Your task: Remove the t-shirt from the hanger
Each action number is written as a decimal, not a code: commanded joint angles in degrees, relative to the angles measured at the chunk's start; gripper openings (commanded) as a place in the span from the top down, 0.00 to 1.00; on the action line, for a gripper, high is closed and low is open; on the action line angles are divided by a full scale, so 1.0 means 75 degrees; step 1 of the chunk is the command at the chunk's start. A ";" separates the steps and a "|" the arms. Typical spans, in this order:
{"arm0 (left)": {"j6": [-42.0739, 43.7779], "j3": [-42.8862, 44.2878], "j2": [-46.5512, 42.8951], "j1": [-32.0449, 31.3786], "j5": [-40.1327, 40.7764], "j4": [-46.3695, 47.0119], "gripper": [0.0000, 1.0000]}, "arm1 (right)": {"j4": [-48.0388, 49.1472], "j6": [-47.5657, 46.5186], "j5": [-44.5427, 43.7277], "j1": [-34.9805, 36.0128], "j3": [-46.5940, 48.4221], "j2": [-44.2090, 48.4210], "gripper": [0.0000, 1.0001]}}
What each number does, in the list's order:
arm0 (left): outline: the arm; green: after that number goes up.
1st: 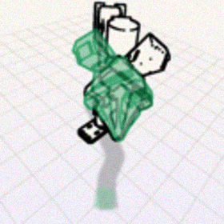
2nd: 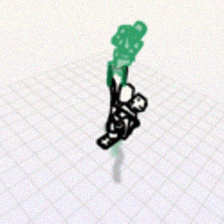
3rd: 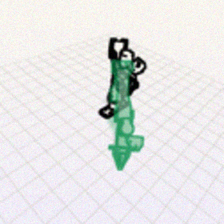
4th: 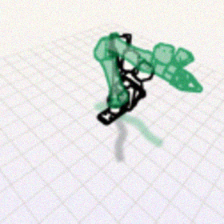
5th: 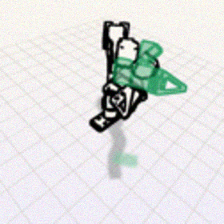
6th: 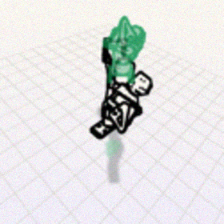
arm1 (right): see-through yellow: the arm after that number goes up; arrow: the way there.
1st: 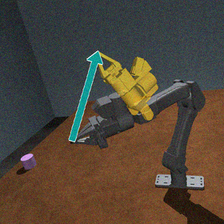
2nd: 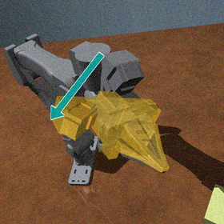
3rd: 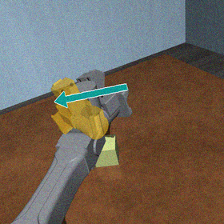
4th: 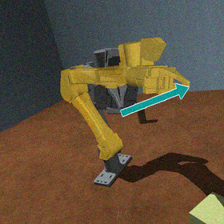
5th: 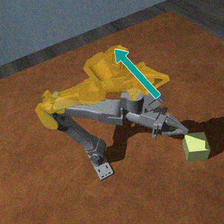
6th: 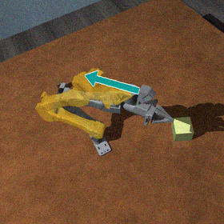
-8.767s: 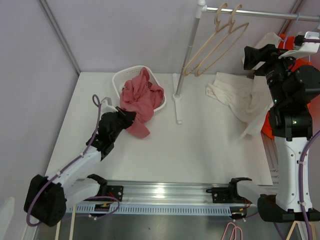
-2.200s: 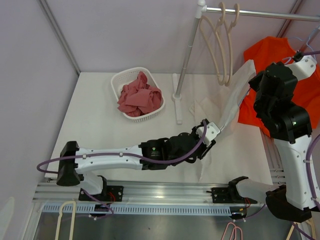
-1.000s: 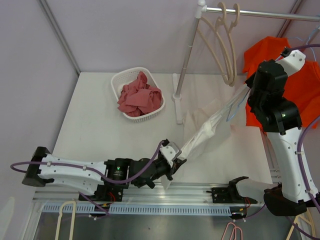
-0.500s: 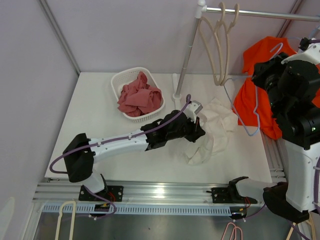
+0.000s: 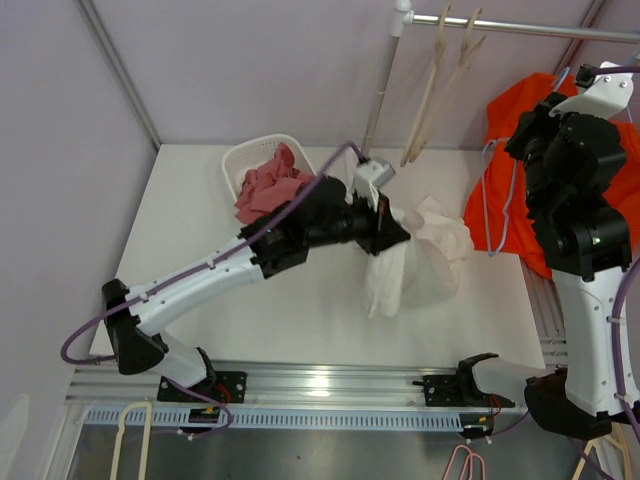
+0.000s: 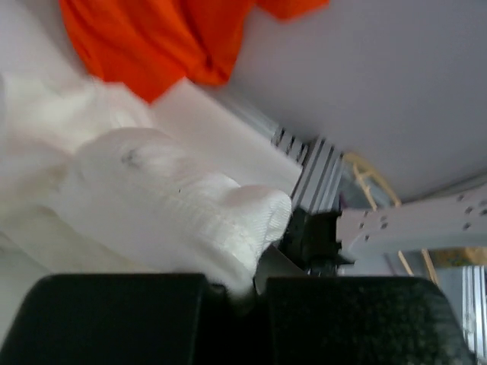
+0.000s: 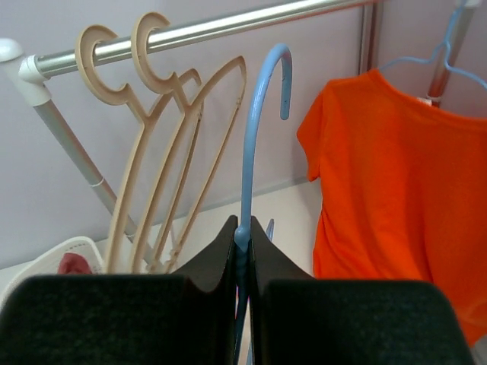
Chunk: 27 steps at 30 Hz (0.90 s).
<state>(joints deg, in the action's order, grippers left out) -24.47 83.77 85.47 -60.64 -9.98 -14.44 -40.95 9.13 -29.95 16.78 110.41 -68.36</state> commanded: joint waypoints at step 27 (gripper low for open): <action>-0.1704 0.7223 0.2843 0.7757 -0.0003 0.4197 0.99 | 0.5694 -0.0724 0.4006 -0.2436 -0.0343 -0.2850 1.00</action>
<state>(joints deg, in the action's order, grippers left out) -33.61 140.20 111.66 -5.26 -10.52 7.22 -4.84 3.40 -0.54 -1.34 103.66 -89.03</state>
